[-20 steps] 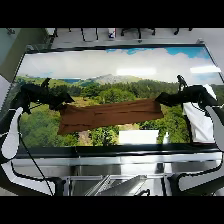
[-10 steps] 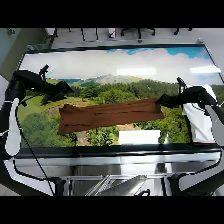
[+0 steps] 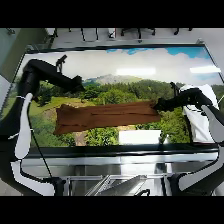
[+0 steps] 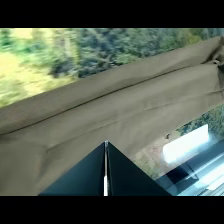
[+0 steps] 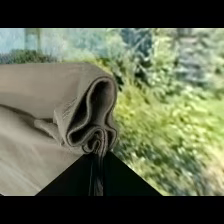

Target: Fold the shirts.

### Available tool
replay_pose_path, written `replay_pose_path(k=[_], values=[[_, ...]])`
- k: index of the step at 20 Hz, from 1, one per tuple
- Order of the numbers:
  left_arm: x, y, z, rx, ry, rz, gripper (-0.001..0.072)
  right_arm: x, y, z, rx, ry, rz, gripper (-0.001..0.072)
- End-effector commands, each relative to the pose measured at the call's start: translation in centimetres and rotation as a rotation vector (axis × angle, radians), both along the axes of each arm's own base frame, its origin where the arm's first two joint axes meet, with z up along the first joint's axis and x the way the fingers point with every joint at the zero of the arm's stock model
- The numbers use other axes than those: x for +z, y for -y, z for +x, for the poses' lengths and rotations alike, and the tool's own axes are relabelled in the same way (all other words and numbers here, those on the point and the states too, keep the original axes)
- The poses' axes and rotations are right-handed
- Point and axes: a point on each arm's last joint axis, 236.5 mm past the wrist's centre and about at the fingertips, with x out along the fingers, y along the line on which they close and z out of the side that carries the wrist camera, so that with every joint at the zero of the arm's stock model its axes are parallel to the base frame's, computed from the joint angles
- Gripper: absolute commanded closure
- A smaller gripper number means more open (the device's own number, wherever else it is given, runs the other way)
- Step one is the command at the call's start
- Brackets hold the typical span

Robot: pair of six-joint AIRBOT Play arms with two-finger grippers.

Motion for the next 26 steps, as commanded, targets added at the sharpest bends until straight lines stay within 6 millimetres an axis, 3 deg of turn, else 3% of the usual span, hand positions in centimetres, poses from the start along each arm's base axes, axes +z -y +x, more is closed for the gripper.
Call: replay_pose_path(k=[1,6,9,12,17,20,22,24,26], values=[[-2.9,7.5,-0.9,-0.052,0.059,-0.009,0.0693,6.9,-0.1,0.8,0.012,0.109,0.053,0.0694],[-13.7,18.3,-5.9,-0.136,0.001,0.025,0.0694,20.9,-1.0,-0.3,0.055,0.34,0.056,0.0693],[-17.1,23.0,-9.1,-0.224,-0.054,0.042,0.0694,26.4,-1.8,-2.0,0.06,0.406,0.054,0.0693],[-17.4,26.1,-10.1,-0.269,-0.075,0.032,0.0693,28.8,-2.6,-3.9,0.076,0.43,0.054,0.0693],[-13.3,27.8,-9.3,-0.315,-0.039,-0.01,0.0693,29.6,-3.2,-5.4,0.074,0.395,0.074,0.0693],[-9.0,26.0,-9.1,-0.37,-0.054,-0.006,0.0693,29.6,-3.5,-5.8,0.065,0.362,0.09,0.0693],[-4.3,22.6,-7.4,-0.347,-0.022,-0.009,0.0694,29.9,-4.8,-6.0,0.075,0.351,0.115,0.0693],[0.7,16.3,-4.8,-0.266,0.054,0.035,0.0694,30.2,-7.7,-6.3,0.118,0.349,0.14,0.0692],[5.2,8.0,-3.2,-0.147,0.126,0.138,0.0694,30.8,-12.4,-5.7,0.145,0.385,0.168,0.0693]])
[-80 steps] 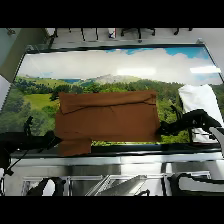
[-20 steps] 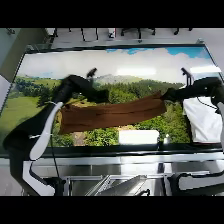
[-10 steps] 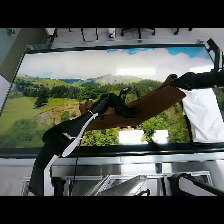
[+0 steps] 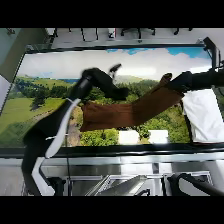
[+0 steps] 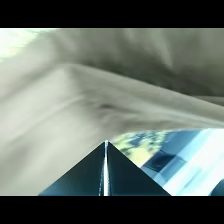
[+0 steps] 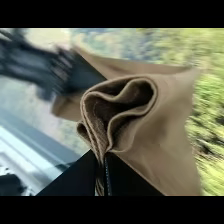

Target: Fold the shirts.

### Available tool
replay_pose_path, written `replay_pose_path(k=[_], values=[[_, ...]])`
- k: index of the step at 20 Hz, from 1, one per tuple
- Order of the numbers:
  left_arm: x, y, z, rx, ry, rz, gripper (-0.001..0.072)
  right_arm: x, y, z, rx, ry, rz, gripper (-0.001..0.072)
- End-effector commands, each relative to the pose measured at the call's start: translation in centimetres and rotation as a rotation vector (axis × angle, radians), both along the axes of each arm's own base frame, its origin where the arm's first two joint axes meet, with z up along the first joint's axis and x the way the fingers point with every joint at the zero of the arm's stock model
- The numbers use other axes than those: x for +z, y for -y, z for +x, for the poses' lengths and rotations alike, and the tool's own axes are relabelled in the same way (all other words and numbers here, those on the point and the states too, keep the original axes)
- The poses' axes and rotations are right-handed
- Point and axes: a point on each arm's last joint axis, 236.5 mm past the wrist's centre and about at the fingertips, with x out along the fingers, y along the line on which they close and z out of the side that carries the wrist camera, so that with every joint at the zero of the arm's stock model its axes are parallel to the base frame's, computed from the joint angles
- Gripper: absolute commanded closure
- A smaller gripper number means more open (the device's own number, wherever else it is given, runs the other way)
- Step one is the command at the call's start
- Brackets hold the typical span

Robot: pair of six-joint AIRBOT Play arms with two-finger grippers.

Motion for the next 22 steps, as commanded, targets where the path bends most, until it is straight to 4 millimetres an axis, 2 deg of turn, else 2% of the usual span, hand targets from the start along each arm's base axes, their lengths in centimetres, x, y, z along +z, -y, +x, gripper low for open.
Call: replay_pose_path(k=[1,3,4,6,7,8,9,10,11,12,14,16,18,20,22], values=[[7.3,-13.8,1.3,0.179,0.108,0.165,0.0694,1.0,-7.5,0.9,0.033,0.051,0.057,0.0692],[10.9,-21.0,0.6,0.313,0.169,0.228,0.0694,0.3,-14.8,2.4,0.049,0.104,0.101,0.0692],[12.4,-23.4,-0.2,0.366,0.194,0.221,0.0694,-1.0,-18.6,3.2,0.042,0.116,0.123,0.0691],[14.7,-27.0,-1.7,0.461,0.242,0.207,0.0693,-5.7,-26.6,5.1,-0.008,0.163,0.141,0.0683],[15.4,-28.3,-2.6,0.497,0.26,0.203,0.0694,-9.2,-30.4,5.0,-0.026,0.168,0.132,0.0526],[15.7,-29.1,-3.4,0.519,0.272,0.201,0.0694,-12.6,-33.4,4.2,-0.033,0.143,0.124,0.0241],[15.7,-29.6,-4.3,0.533,0.276,0.202,0.0694,-15.5,-35.8,2.8,-0.015,0.099,0.109,0.0044],[15.6,-29.8,-5.1,0.537,0.287,0.2,0.0693,-17.7,-37.1,1.6,0.024,0.067,0.084,0.0037],[15.3,-29.8,-5.8,0.539,0.296,0.198,0.0693,-18.8,-36.9,1.2,0.051,0.046,0.059,0.0038],[15.2,-29.9,-6.5,0.54,0.31,0.195,0.0694,-18.9,-35.8,1.8,0.059,0.045,0.035,0.0038],[14.7,-29.9,-7.8,0.552,0.335,0.184,0.0693,-17.8,-31.0,3.8,0.071,0.023,-0.017,0.0038],[14.4,-29.9,-9.3,0.551,0.352,0.183,0.0693,-15.9,-24.7,6.0,0.05,-0.017,-0.055,0.0038],[14.1,-29.9,-11.0,0.551,0.359,0.18,0.0694,-14.8,-17.3,7.8,0.002,-0.056,-0.107,0.0037],[14.1,-29.8,-12.6,0.552,0.371,0.171,0.0693,-15.5,-10.0,8.7,-0.058,-0.133,-0.168,0.0038],[14.0,-29.9,-14.1,0.554,0.389,0.166,0.0693,-17.7,-4.9,8.2,-0.113,-0.252,-0.179,0.0038]])
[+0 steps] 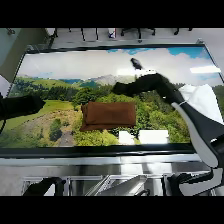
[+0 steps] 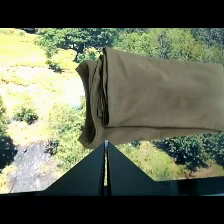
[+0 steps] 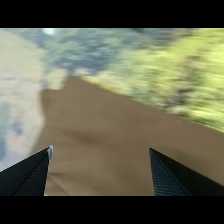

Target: Fold the shirts.

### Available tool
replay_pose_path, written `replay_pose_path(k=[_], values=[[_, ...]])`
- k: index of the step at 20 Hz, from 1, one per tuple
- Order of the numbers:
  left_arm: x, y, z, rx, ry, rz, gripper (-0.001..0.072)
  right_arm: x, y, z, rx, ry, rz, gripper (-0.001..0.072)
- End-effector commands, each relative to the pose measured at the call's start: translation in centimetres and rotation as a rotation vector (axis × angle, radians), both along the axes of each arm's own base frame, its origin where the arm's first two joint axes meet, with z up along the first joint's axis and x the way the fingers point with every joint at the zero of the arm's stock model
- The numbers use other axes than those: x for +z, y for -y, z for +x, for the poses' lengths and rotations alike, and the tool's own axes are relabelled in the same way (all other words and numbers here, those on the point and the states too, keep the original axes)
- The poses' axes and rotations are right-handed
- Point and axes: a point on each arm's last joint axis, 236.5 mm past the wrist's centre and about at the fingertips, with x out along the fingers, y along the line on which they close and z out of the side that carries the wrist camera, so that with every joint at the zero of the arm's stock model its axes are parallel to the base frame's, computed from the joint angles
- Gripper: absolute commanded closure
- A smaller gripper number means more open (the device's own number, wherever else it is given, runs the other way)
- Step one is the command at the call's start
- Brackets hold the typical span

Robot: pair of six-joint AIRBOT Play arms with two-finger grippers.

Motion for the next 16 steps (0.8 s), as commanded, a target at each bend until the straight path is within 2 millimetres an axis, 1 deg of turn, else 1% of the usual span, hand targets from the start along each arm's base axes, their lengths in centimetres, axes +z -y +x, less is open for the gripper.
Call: replay_pose_path(k=[1,2,3,4,5,7,10,12,13,14,15,16], values=[[-0.2,0.0,-2.7,0.0,0.037,-0.003,0.0693,-3.5,9.6,-1.8,-0.077,-0.211,-0.055,0.0039],[-0.3,0.0,-3.3,0.0,0.046,-0.005,0.0693,-5.4,10.9,-2.4,-0.103,-0.262,-0.055,0.0041],[-0.4,0.0,-4.0,0.001,0.052,-0.006,0.0693,-7.1,11.5,-3.1,-0.115,-0.309,-0.055,0.0044],[-0.7,0.0,-4.6,0.001,0.056,-0.005,0.0693,-8.6,11.5,-3.9,-0.104,-0.347,-0.046,0.0044],[-1.0,0.0,-5.1,0.001,0.059,-0.006,0.0693,-9.7,10.8,-4.5,-0.082,-0.377,-0.025,0.0045],[-1.3,0.0,-5.9,0.001,0.066,-0.006,0.0693,-11.3,8.6,-5.0,-0.039,-0.421,0.042,0.0045],[-1.7,-0.1,-6.4,0.008,0.092,-0.01,0.0693,-14.0,5.8,-6.0,-0.009,-0.486,0.063,0.0045],[-1.5,-0.1,-6.6,0.009,0.104,-0.011,0.0693,-15.0,3.5,-6.9,0.037,-0.506,0.09,0.0048],[-1.3,-0.1,-6.6,0.01,0.112,-0.011,0.0693,-15.0,2.4,-7.2,0.059,-0.505,0.105,0.0099],[-1.3,-0.1,-6.6,0.01,0.113,-0.011,0.0693,-15.0,1.6,-7.6,0.075,-0.507,0.107,0.025],[-1.3,-0.1,-6.6,0.01,0.113,-0.011,0.0693,-14.8,1.0,-7.7,0.091,-0.501,0.105,0.0363],[-1.4,-0.1,-6.4,0.01,0.108,-0.012,0.0694,-14.5,0.7,-7.8,0.104,-0.495,0.107,0.0539]])
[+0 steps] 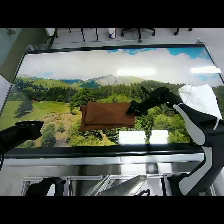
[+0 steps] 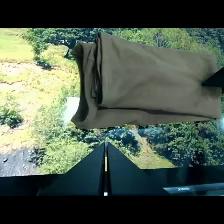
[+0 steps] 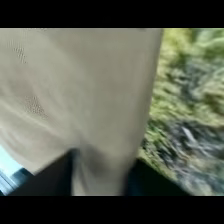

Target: Fold the shirts.

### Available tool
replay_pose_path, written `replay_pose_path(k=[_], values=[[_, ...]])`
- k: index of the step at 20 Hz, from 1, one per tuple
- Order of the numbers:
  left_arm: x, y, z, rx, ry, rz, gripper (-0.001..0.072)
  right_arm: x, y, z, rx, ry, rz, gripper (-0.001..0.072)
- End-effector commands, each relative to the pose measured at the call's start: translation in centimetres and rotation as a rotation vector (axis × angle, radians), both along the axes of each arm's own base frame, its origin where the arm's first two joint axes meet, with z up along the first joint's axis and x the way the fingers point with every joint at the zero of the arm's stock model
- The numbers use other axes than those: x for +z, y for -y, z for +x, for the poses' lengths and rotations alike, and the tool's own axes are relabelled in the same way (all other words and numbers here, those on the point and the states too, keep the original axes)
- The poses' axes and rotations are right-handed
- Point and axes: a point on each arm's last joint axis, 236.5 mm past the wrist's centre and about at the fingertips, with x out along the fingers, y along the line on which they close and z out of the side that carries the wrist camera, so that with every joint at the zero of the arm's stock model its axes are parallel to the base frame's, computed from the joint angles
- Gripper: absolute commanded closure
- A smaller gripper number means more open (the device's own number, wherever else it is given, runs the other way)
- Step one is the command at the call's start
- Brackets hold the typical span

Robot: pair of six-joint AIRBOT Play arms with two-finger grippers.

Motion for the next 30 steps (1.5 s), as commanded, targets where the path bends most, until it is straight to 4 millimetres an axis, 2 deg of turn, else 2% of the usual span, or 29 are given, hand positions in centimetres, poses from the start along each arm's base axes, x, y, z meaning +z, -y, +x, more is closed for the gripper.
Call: replay_pose_path(k=[1,3,4,6,7,9,11,13,14,15,17,20,21,23,25,28,30], values=[[-0.2,-0.1,0.2,0.003,-0.001,0.0,0.0693,0.6,-2.2,-0.5,0.042,0.006,0.044,0.0691],[-0.9,0.0,0.7,0.002,-0.032,-0.001,0.0693,3.1,-2.2,0.8,0.047,0.058,0.064,0.0692],[-1.2,0.2,1.0,-0.002,-0.048,-0.009,0.0694,5.2,-1.8,2.0,0.039,0.109,0.075,0.0693],[-1.8,0.6,1.7,-0.008,-0.069,-0.026,0.0693,10.4,0.0,5.4,-0.009,0.243,0.094,0.0693],[-2.1,0.8,2.0,-0.01,-0.083,-0.033,0.0693,13.5,1.6,7.4,-0.053,0.315,0.097,0.0693],[-2.7,1.2,2.8,-0.016,-0.107,-0.055,0.0693,19.9,6.5,11.0,-0.165,0.459,0.093,0.0693],[-3.3,1.7,3.5,-0.021,-0.127,-0.077,0.0693,24.9,12.5,13.3,-0.294,0.558,0.077,0.0693],[-3.8,2.2,3.9,-0.029,-0.152,-0.095,0.0693,28.7,19.6,14.1,-0.441,0.613,0.052,0.0693],[-4.1,2.4,4.0,-0.039,-0.164,-0.101,0.0693,29.8,22.9,13.7,-0.506,0.618,0.038,0.0692],[-4.3,2.7,4.1,-0.046,-0.174,-0.109,0.0693,30.5,26.3,12.9,-0.57,0.611,0.025,0.0693],[-4.7,3.6,4.3,-0.074,-0.18,-0.107,0.0693,31.3,31.8,10.2,-0.654,0.583,-0.006,0.0692],[-4.9,5.9,4.6,-0.141,-0.171,-0.107,0.0693,31.6,37.8,4.8,-0.76,0.486,-0.058,0.0692],[-5.1,6.7,4.7,-0.164,-0.171,-0.106,0.0693,31.9,39.1,2.8,-0.792,0.454,-0.074,0.0693],[-5.7,8.6,4.7,-0.218,-0.184,-0.103,0.0693,32.5,41.3,-0.6,-0.862,0.404,-0.13,0.0693],[-6.5,10.6,4.5,-0.274,-0.201,-0.097,0.0693,32.5,42.5,-4.1,-0.901,0.344,-0.229,0.0692],[-7.5,13.4,4.2,-0.348,-0.211,-0.09,0.0693,30.6,42.7,-9.8,-0.914,0.169,-0.395,0.0692],[-8.1,15.0,4.1,-0.385,-0.216,-0.087,0.0693,28.2,42.3,-12.4,-0.93,0.065,-0.438,0.0692]])
